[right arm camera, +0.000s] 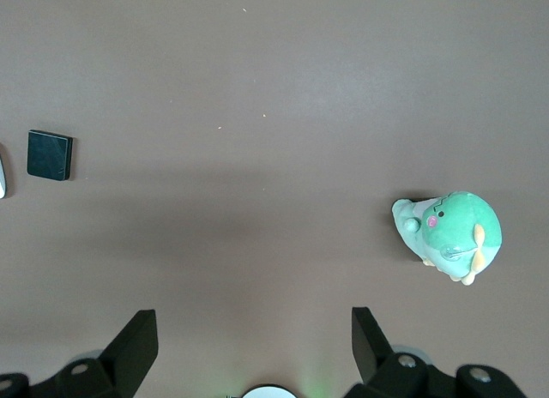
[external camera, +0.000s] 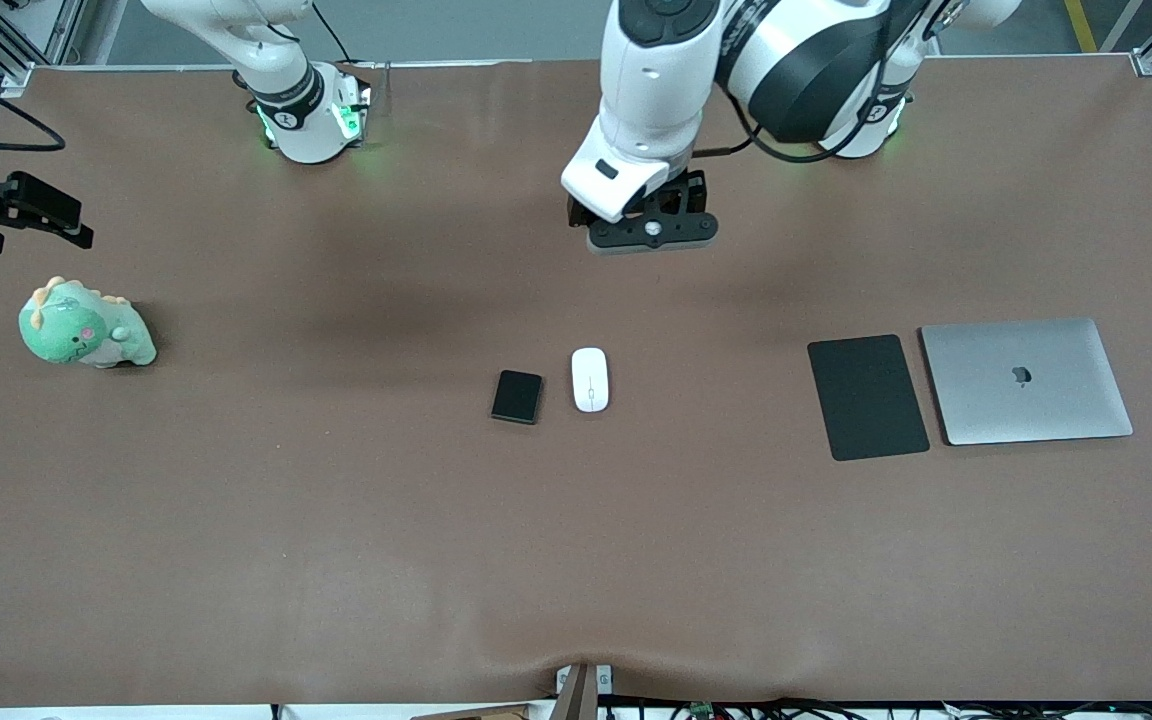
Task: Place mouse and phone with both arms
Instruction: 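Lower the left gripper onto the white mouse while the right gripper reaches out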
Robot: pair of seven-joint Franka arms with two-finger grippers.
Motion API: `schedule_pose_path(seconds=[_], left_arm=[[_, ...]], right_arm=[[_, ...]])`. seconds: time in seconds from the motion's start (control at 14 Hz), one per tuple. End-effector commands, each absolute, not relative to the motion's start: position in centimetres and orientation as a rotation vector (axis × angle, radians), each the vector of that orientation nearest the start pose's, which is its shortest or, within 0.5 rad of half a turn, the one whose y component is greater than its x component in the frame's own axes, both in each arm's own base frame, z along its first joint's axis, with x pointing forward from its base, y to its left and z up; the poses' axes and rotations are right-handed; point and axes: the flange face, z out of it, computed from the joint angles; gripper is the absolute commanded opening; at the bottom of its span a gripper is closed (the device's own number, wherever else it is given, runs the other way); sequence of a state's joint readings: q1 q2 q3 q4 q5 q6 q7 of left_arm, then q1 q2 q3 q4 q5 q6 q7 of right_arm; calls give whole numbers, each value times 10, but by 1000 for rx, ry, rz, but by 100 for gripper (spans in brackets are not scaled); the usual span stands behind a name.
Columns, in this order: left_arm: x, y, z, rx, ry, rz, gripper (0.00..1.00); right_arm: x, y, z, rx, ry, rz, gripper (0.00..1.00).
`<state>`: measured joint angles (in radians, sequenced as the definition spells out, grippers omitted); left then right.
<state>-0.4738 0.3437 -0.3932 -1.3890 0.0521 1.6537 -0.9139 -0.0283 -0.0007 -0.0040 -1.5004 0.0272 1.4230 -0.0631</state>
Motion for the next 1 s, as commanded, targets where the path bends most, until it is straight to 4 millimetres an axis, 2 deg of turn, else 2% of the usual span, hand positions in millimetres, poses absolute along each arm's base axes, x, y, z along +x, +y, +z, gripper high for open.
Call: schedule_pose_path(seconds=[0.0,0.14,0.21,0.43,0.57,0.64,0.79,0.93], left_arm=[[476,-473,488,-3122,-104,156,100],[492,-485,447,-3137,-101,127,100],[496,-492,424,-3132,-91,122,100],[499,-516,358,-3118,-72,55,100],[493,-532,315,-3082,-86,-2,100],[490,-539,298,-3084,-85,-28,100],[493,-540,265,-3076,-67,-58,100],[496,-541,244,-3093,-57,-74,100]], right_arm=[[550,-16,645,-3106,-43,83,100],[564,-15,626,-3101,-49,102,100],[565,-16,626,-3100,-46,95,100],[572,-18,613,-3114,-45,115,100],[578,-18,610,-3114,-44,91,100],[581,-18,609,-3113,-44,77,100],[585,-16,600,-3105,-43,90,100],[590,-11,593,-3099,-38,95,100]])
